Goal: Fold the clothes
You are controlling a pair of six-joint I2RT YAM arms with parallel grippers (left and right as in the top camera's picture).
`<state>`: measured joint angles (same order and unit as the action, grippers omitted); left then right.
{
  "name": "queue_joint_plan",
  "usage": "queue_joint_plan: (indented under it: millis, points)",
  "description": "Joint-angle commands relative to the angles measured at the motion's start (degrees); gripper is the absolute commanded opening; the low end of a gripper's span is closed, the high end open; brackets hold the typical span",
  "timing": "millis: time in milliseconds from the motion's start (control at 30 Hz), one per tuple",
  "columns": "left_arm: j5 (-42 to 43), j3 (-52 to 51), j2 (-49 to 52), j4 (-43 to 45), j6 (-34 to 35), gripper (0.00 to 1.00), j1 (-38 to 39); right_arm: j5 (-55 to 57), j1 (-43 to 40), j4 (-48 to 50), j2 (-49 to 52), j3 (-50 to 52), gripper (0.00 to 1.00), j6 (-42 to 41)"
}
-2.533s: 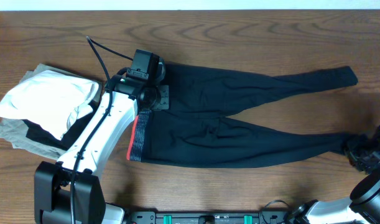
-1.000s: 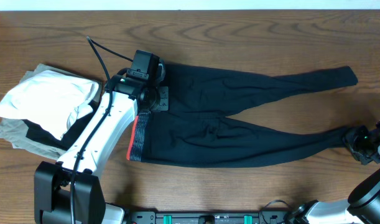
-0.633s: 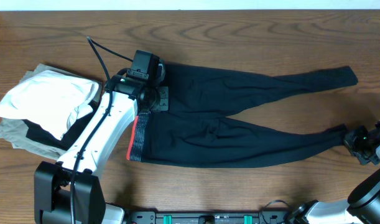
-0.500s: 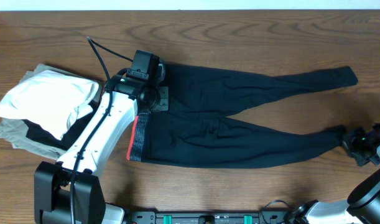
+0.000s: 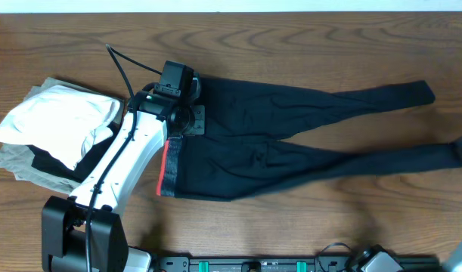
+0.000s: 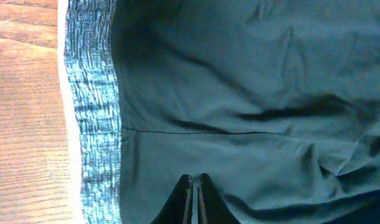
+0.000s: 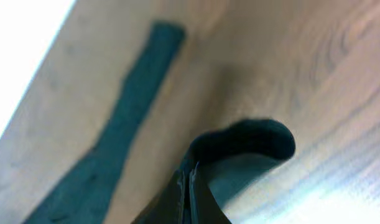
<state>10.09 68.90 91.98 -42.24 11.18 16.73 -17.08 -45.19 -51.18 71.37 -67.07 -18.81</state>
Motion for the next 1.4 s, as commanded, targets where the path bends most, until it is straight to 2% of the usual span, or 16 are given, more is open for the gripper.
queue_joint_plan:
  millis: [0,400,733,967,1200,1367]
  points:
    - [-0.68,-0.61,0.48,-0.59,-1.09,0.06,0.07,-1.55,1.53,-0.33,-1.05,-0.66,0.01,-1.09]
    - [-0.68,-0.61,0.48,-0.59,-1.09,0.06,0.07,-1.16,3.02,1.07,-0.48,-0.66,0.01,-0.87]
    - [-0.68,-0.61,0.48,-0.61,-1.09,0.06,0.07,-1.66,3.28,11.26,5.53,-0.66,0.01,-0.83]
    - [-0.68,-0.61,0.48,-0.57,-1.09,0.06,0.07,-8.68,3.19,16.68,11.67,-0.66,0.01,2.45]
    - [-0.68,-0.61,0.48,-0.57,-1.09,0.06,0.07,6.12,1.31,8.76,12.00,-0.66,0.01,2.36]
    - [-0.68,-0.61,0.48,-0.59,-1.09,0.06,0.07,12.37,1.11,4.68,12.09,-0.52,0.01,2.32]
